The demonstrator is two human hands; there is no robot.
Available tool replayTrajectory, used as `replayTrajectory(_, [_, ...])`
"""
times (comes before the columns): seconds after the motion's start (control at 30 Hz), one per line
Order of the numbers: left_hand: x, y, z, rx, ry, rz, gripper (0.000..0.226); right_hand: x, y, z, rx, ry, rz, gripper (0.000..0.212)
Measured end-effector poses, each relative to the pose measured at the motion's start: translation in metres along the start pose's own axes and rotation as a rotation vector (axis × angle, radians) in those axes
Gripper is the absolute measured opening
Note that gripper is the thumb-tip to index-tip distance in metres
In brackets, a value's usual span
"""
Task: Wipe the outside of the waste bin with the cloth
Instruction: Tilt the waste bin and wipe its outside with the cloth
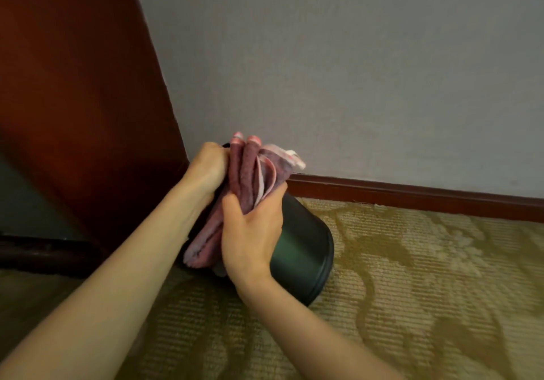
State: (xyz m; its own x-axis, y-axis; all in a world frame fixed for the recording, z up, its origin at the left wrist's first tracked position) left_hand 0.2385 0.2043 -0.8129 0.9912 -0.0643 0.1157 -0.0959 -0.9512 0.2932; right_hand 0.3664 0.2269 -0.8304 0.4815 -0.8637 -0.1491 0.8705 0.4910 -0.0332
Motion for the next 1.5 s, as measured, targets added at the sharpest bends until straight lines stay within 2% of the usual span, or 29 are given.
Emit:
replayTrajectory(0.07, [0.003, 0.002, -0.002, -0.026, -0.043, 0.029, 0.039, -0.003, -0.001, 0.0, 0.026, 0.03, 0.013, 0.045])
replayTrajectory(0.1, [0.006, 0.002, -0.003, -0.032, -0.058, 0.036, 0.033, -0.005, 0.0, 0.001, 0.043, 0.047, 0.015, 0.043])
replayTrajectory(0.23, [0.009, 0.002, 0.0, -0.069, -0.105, 0.017, 0.043, -0.019, 0.003, 0.007, 0.062, 0.068, -0.016, 0.043])
replayTrajectory(0.33, [0.013, 0.0, 0.007, -0.045, -0.126, 0.028, 0.039, -0.044, 0.002, 0.009, 0.076, 0.001, -0.078, 0.039])
replayTrajectory(0.4, [0.016, 0.0, 0.009, 0.014, -0.133, -0.008, 0.036, -0.065, 0.0, 0.01, 0.146, -0.06, -0.094, 0.044])
replayTrajectory(0.47, [0.019, 0.001, 0.013, -0.04, -0.187, -0.064, 0.036, -0.085, -0.005, 0.008, 0.229, -0.113, -0.065, 0.046])
replayTrajectory(0.53, [0.023, 0.004, 0.016, -0.097, -0.241, -0.095, 0.036, -0.1, -0.01, 0.004, 0.27, -0.132, -0.006, 0.035])
replayTrajectory(0.63, [0.025, 0.011, 0.015, -0.118, -0.285, -0.091, 0.038, -0.116, -0.019, -0.004, 0.309, -0.124, 0.068, 0.039])
replayTrajectory(0.83, [0.007, 0.04, 0.025, -0.134, -0.26, -0.061, 0.017, -0.125, 0.006, -0.05, 0.466, -0.081, 0.094, 0.05])
replayTrajectory(1.0, [-0.003, 0.061, 0.035, -0.141, -0.194, -0.129, 0.028, -0.135, 0.039, -0.082, 0.622, -0.066, 0.1, 0.045])
replayTrajectory(1.13, [-0.011, 0.068, 0.038, -0.133, -0.169, -0.138, 0.02, -0.141, 0.054, -0.093, 0.726, -0.048, 0.099, 0.045])
replayTrajectory(1.33, [-0.014, 0.074, 0.041, -0.16, -0.141, -0.191, 0.019, -0.113, 0.046, -0.075, 0.676, 0.042, -0.069, 0.042])
replayTrajectory(1.5, [-0.007, 0.071, 0.042, -0.052, -0.115, -0.188, 0.012, -0.071, 0.003, -0.032, 0.523, 0.184, -0.042, 0.035])
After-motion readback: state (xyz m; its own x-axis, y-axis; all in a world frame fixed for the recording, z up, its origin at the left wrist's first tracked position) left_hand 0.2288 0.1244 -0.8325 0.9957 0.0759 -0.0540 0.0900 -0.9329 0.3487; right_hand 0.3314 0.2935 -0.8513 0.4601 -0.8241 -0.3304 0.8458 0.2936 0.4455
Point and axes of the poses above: each hand's wrist, its own x-axis away from the middle knuckle, its own y-axis out of the back of the hand, z = x × y, the point moved 3 cm from there along -x, towards the middle knuckle, and after that the axes turned 12 degrees about -z, right-handed, at the moved point
